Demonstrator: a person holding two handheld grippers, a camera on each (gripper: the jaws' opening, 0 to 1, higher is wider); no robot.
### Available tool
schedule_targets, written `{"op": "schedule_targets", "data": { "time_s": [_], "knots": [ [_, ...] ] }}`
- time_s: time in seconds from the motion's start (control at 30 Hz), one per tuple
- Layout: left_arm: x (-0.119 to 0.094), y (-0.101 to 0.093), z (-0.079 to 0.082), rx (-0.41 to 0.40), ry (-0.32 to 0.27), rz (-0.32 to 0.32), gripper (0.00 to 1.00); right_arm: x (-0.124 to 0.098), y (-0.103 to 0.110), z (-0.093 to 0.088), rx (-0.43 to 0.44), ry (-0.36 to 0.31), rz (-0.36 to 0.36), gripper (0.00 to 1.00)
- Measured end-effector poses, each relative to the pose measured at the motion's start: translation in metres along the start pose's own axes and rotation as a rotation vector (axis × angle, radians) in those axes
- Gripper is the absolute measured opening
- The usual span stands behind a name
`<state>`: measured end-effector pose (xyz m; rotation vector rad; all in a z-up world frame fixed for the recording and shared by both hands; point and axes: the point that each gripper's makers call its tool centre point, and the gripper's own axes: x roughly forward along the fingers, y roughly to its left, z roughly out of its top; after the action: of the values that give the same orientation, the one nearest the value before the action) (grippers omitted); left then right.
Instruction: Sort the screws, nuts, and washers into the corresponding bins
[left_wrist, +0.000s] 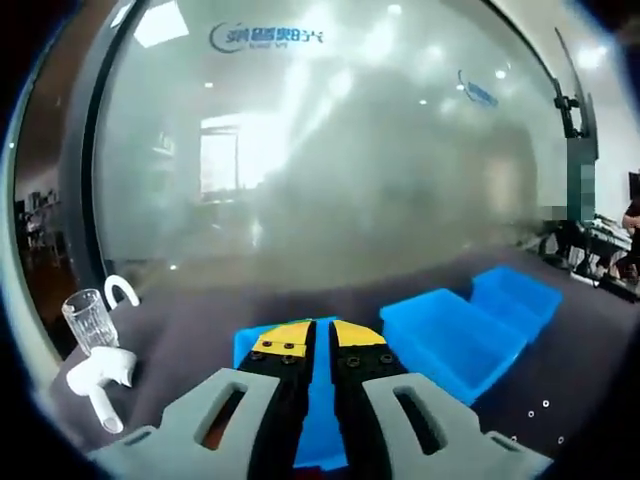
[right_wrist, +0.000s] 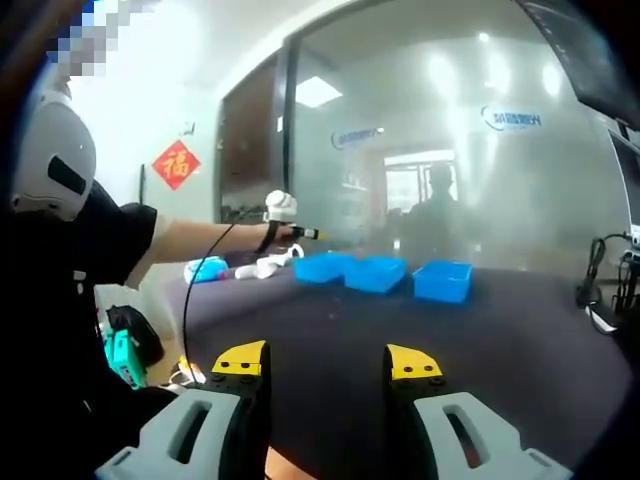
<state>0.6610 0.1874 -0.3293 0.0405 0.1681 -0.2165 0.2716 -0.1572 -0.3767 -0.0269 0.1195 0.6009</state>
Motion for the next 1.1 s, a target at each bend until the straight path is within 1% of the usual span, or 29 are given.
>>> {"op": "schedule_targets", "data": {
  "time_s": [0.07,0.13,0.17,0.23,0.27,0.33,0.4,0.47,0.5,0.53,0.6,0.67,0.73,0.8,0.93,0.97,1.0,1.03,1.1],
  "knots": [
    [-0.002,-0.002,0.003,-0.013,-0.010,-0.011,0.14,-0.001,0.000,0.001,0.001,-0.003,-0.001,0.41],
    [-0.005,-0.005,0.006,-0.019,-0.015,-0.018,0.23,-0.001,-0.001,0.001,0.002,-0.005,-0.001,0.41],
    [-0.007,-0.006,0.008,-0.020,-0.020,-0.019,0.24,-0.001,-0.001,0.001,0.001,-0.006,-0.001,0.41],
    [-0.013,-0.010,0.012,-0.026,-0.033,-0.026,0.22,-0.001,-0.001,0.002,0.000,-0.007,0.000,0.41],
    [-0.018,-0.014,0.016,-0.041,-0.052,-0.040,0.23,0.000,0.000,0.002,0.001,-0.009,0.002,0.41],
    [-0.023,-0.018,0.017,-0.044,-0.059,-0.052,0.27,0.000,0.000,0.003,0.002,-0.012,0.004,0.41],
    [-0.038,-0.031,0.018,-0.047,-0.064,-0.086,0.33,0.001,0.000,0.003,0.002,-0.014,0.006,0.41],
    [-0.049,-0.045,0.017,-0.072,-0.067,-0.133,0.37,0.002,0.000,0.003,0.002,-0.016,0.007,0.41],
    [-0.070,-0.057,0.013,-0.062,-0.067,-0.146,0.39,0.002,0.000,0.003,0.003,-0.017,0.008,0.41],
    [-0.081,-0.065,0.011,-0.051,-0.071,-0.158,0.40,0.003,0.000,0.003,0.002,-0.018,0.008,0.41],
    [-0.098,-0.077,0.008,-0.032,-0.077,-0.193,0.42,0.004,0.001,0.004,0.004,-0.022,0.010,0.41],
    [-0.123,-0.091,0.004,-0.027,-0.085,-0.210,0.43,0.005,0.001,0.005,0.003,-0.024,0.013,0.41],
    [-0.139,-0.098,0.003,-0.021,-0.098,-0.230,0.43,0.006,0.002,0.005,0.001,-0.024,0.017,0.41],
    [-0.157,-0.106,0.004,-0.012,-0.126,-0.254,0.43,0.007,0.003,0.006,0.000,-0.027,0.020,0.41],
    [-0.189,-0.117,0.007,0.014,-0.163,-0.275,0.43,0.010,0.004,0.009,-0.005,-0.031,0.023,0.41],
    [-0.193,-0.116,0.007,0.008,-0.170,-0.279,0.43,0.010,0.004,0.010,-0.007,-0.032,0.023,0.41],
    [-0.203,-0.117,0.007,-0.001,-0.174,-0.284,0.43,0.011,0.004,0.011,-0.007,-0.035,0.023,0.41],
    [-0.205,-0.115,0.007,-0.004,-0.177,-0.285,0.43,0.012,0.004,0.013,-0.009,-0.038,0.021,0.41],
    [-0.216,-0.115,0.006,0.001,-0.190,-0.287,0.43,0.013,0.004,0.016,-0.010,-0.046,0.019,0.41]
  ]
}}
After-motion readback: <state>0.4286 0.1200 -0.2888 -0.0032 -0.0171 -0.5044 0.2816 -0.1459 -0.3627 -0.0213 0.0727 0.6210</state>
